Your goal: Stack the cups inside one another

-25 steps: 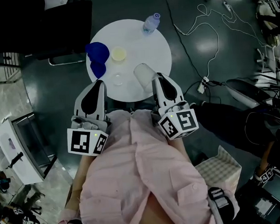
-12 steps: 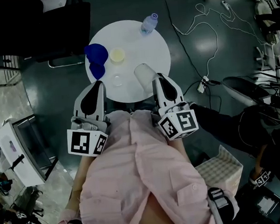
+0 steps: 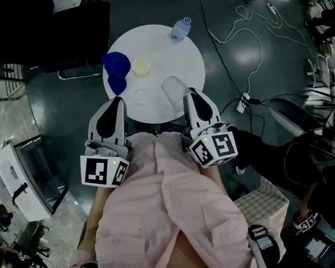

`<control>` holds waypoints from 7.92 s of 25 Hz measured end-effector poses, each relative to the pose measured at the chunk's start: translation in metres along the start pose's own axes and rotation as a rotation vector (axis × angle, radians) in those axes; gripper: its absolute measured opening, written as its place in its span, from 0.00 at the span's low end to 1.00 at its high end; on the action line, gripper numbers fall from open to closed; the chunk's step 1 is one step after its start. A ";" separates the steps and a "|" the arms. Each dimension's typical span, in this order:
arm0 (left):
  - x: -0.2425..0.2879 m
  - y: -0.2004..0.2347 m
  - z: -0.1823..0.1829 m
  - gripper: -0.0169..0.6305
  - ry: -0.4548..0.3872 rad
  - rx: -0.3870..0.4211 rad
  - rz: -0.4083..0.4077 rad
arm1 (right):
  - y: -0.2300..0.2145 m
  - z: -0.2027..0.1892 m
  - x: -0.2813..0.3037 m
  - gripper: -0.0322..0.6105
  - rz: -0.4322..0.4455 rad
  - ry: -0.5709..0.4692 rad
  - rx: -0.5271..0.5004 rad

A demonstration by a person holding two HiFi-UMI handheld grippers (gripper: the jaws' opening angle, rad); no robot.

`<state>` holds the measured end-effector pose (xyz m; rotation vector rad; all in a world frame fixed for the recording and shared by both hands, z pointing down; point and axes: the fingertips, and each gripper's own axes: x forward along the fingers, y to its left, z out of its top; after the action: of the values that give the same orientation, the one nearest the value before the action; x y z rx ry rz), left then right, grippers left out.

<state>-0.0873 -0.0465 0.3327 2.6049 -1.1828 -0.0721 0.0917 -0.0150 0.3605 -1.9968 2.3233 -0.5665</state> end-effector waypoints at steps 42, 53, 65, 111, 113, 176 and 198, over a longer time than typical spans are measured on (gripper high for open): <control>-0.015 0.019 0.004 0.05 -0.019 -0.027 0.083 | 0.017 -0.052 0.068 0.11 0.223 0.308 -0.216; -0.016 0.024 0.002 0.06 -0.013 -0.030 0.101 | 0.023 -0.102 0.093 0.11 0.291 0.460 -0.272; -0.021 0.033 0.003 0.05 -0.010 -0.042 0.119 | 0.029 -0.159 0.107 0.11 0.337 0.643 -0.397; -0.026 0.049 0.002 0.05 -0.003 -0.061 0.175 | 0.027 -0.266 0.125 0.11 0.445 0.934 -0.668; -0.026 0.049 0.003 0.05 -0.003 -0.061 0.175 | 0.029 -0.266 0.124 0.11 0.455 0.929 -0.688; -0.011 0.000 -0.005 0.05 0.010 -0.022 0.068 | 0.027 -0.102 0.081 0.11 0.267 0.310 -0.386; 0.014 -0.063 -0.019 0.06 0.007 -0.010 0.048 | -0.019 0.006 -0.007 0.11 0.202 0.022 -0.224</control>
<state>-0.0294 -0.0129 0.3352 2.5644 -1.2388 -0.0587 0.1123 -0.0118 0.3585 -1.8096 2.6653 -0.3324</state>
